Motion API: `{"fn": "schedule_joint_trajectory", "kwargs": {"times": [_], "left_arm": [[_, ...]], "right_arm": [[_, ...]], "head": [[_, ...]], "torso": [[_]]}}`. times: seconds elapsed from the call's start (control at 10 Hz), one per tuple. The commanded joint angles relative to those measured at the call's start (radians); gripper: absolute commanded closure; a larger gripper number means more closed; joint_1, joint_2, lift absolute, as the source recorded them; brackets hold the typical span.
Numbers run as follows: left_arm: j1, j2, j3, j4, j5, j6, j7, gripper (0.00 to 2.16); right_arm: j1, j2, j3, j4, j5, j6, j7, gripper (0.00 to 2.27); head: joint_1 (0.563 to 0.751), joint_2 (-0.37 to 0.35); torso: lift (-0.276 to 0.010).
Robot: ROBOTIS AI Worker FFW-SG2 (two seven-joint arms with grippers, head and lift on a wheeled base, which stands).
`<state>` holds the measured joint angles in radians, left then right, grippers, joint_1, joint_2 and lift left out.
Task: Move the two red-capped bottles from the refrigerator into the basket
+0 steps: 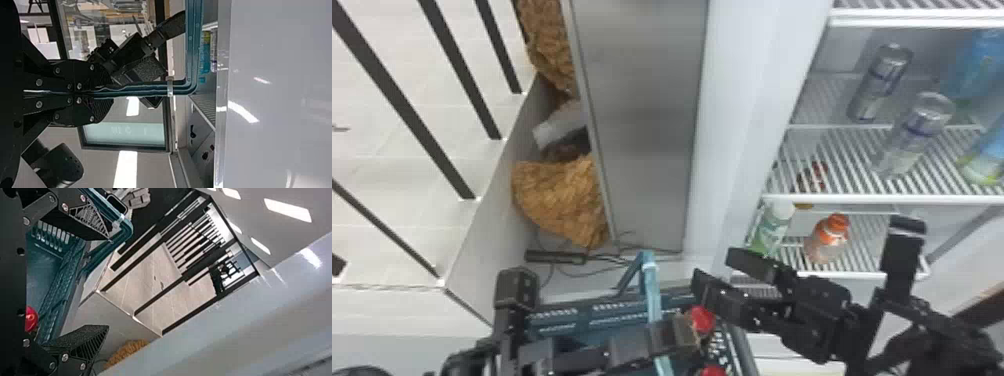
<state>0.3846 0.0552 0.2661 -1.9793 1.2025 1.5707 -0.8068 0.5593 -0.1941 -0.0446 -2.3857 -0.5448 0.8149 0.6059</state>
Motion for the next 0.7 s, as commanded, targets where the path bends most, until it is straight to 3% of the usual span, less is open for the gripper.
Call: {"fn": "schedule_joint_trajectory", "kwargs": {"times": [0.0, 0.2, 0.6], "left_arm": [[0.001, 0.000, 0.001, 0.000, 0.002, 0.001, 0.000, 1.20], [0.001, 0.002, 0.001, 0.000, 0.002, 0.001, 0.000, 1.20], [0.003, 0.003, 0.005, 0.000, 0.002, 0.001, 0.000, 1.20]], "right_arm": [[0.022, 0.010, -0.045, -0.026, 0.010, -0.015, 0.000, 0.24], [0.062, 0.015, -0.087, -0.023, 0.008, -0.115, 0.000, 0.24], [0.211, 0.064, -0.189, -0.026, 0.010, -0.410, -0.011, 0.24]], "head": [[0.695, -0.045], [0.695, -0.083], [0.695, -0.198]], "torso": [[0.000], [0.000], [0.000]]}}
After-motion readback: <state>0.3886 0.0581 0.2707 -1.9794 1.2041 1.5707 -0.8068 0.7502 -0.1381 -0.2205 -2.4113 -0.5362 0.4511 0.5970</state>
